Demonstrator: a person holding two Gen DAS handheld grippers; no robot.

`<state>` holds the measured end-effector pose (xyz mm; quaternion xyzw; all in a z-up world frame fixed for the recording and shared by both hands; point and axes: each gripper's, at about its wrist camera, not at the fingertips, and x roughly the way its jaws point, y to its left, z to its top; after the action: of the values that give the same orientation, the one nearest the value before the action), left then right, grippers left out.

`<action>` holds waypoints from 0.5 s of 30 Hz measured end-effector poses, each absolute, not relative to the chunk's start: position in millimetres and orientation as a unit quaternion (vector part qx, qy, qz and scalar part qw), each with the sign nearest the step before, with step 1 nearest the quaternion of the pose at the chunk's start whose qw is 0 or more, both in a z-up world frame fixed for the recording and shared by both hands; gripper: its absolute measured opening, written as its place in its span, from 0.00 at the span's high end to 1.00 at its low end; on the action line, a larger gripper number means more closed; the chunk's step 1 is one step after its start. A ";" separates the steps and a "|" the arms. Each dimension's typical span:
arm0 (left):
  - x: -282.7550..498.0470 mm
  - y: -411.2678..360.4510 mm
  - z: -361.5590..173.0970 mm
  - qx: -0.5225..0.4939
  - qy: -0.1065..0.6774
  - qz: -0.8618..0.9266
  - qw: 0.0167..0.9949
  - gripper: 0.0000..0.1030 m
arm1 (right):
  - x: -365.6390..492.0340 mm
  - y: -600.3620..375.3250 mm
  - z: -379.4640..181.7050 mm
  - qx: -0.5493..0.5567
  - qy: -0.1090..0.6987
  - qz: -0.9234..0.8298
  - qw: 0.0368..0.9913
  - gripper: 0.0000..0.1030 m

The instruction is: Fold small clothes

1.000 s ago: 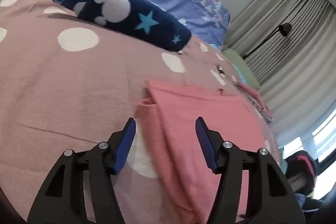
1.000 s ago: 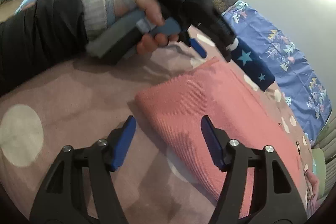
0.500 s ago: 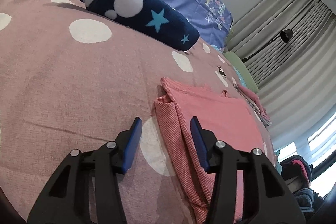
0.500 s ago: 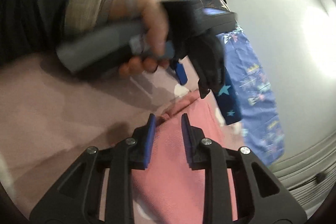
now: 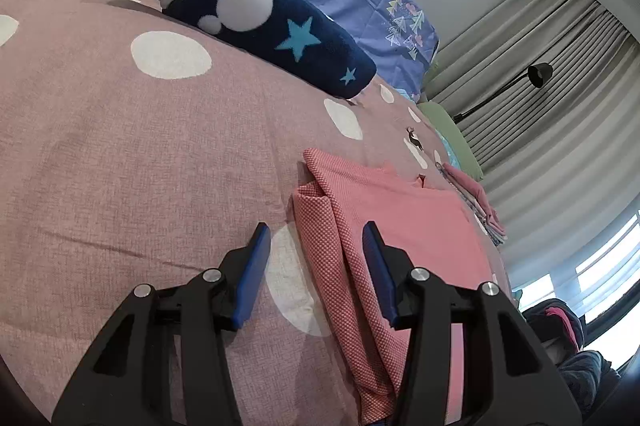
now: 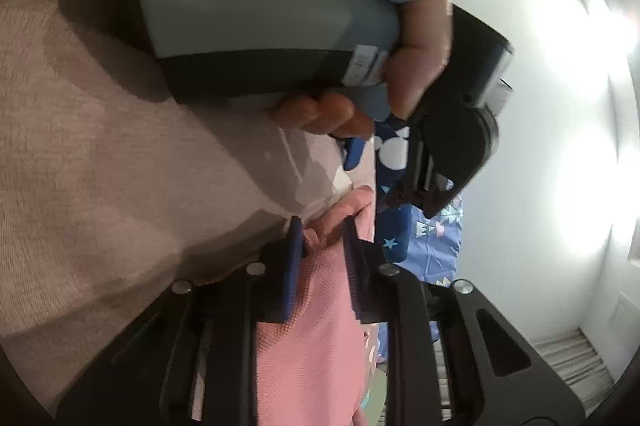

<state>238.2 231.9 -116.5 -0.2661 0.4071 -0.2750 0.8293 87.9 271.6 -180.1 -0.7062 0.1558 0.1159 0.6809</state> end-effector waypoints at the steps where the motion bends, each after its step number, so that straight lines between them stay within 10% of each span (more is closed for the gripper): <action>1: 238.1 232.0 -116.5 -0.267 0.407 -0.275 0.829 0.52 | 87.8 272.1 -179.0 -0.709 0.159 0.117 0.677 0.83; 11: 238.1 231.3 -116.3 -0.263 0.408 -0.278 0.829 0.52 | 99.0 271.4 -177.6 -0.731 0.197 0.117 0.643 0.79; 15: 237.7 229.4 -115.3 -0.261 0.406 -0.290 0.827 0.52 | 105.0 272.1 -174.6 -0.711 0.228 0.144 0.649 0.99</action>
<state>237.7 229.4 -115.3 -0.2612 0.4057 -0.2897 0.8266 105.0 272.1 -174.6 -0.7110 0.2279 0.1439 0.6495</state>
